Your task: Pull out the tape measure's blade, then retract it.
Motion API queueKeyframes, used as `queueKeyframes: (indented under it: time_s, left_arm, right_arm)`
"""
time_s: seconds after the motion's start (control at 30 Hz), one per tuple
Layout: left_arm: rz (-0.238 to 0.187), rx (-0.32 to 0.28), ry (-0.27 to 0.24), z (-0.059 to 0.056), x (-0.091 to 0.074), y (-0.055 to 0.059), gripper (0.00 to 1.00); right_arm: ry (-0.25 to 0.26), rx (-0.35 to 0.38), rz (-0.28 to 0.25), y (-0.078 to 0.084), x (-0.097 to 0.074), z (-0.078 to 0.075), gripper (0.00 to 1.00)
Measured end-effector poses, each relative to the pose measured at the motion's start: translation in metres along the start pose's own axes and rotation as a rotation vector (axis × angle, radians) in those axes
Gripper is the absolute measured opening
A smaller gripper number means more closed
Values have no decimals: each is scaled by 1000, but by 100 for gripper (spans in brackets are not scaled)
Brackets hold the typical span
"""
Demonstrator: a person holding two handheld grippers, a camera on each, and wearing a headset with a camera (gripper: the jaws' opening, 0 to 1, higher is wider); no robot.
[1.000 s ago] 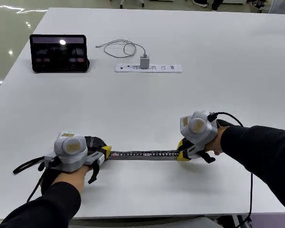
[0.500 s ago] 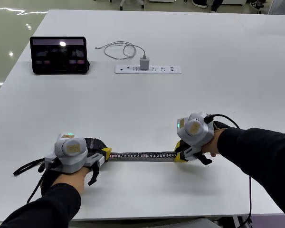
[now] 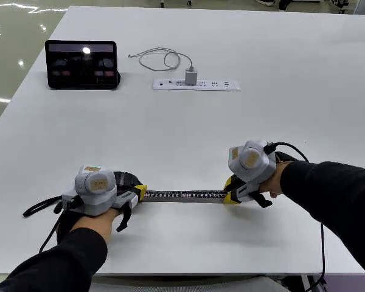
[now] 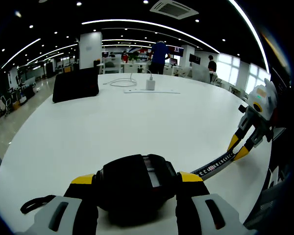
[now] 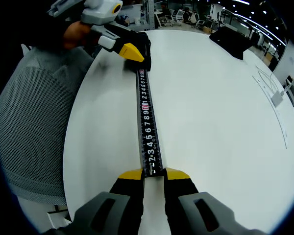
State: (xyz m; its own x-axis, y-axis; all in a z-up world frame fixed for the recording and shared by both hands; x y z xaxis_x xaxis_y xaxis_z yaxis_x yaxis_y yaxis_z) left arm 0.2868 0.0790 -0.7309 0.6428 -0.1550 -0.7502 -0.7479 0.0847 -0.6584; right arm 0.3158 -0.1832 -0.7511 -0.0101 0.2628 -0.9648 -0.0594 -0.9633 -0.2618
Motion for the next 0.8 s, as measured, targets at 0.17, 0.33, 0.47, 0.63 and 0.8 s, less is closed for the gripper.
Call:
queueKeyframes:
  time_s: [0.17,0.33,0.47,0.63,0.8]
  left_arm:
    - [0,0,1,0,1,-1,60]
    - [-1,0,4,1,1,-1,60]
    - [-3,0,4,0,1,-1,60]
    - [-2,0,6,0,1,-1,60]
    - [-5,-1,3,0,1,-1,60]
  right_arm:
    - [-8,16,3,-6,2,2,11]
    - [1,-7,-4,-11,4,3,11]
    - [8,-30,-5,-14,5,5,11]
    - [11,-40,-16,-16,5,6,11]
    - [10,-47,-24,-19,6,6,11]
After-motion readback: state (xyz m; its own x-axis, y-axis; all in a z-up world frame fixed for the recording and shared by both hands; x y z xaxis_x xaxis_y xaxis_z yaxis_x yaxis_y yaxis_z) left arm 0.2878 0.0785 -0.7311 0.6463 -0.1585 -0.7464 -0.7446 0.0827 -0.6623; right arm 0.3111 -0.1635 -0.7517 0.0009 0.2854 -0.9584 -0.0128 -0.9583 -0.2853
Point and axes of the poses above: the centre of the closed fingertips' face, and the gripper's own axes: x roughly forward along the fingers, z roughly to its left, y roughly out of its underside, the point moved 5 cm from there along -x, roughly backward along the fingers, and after that the axes turned 12 degrees about z, right-handed, at the moved point
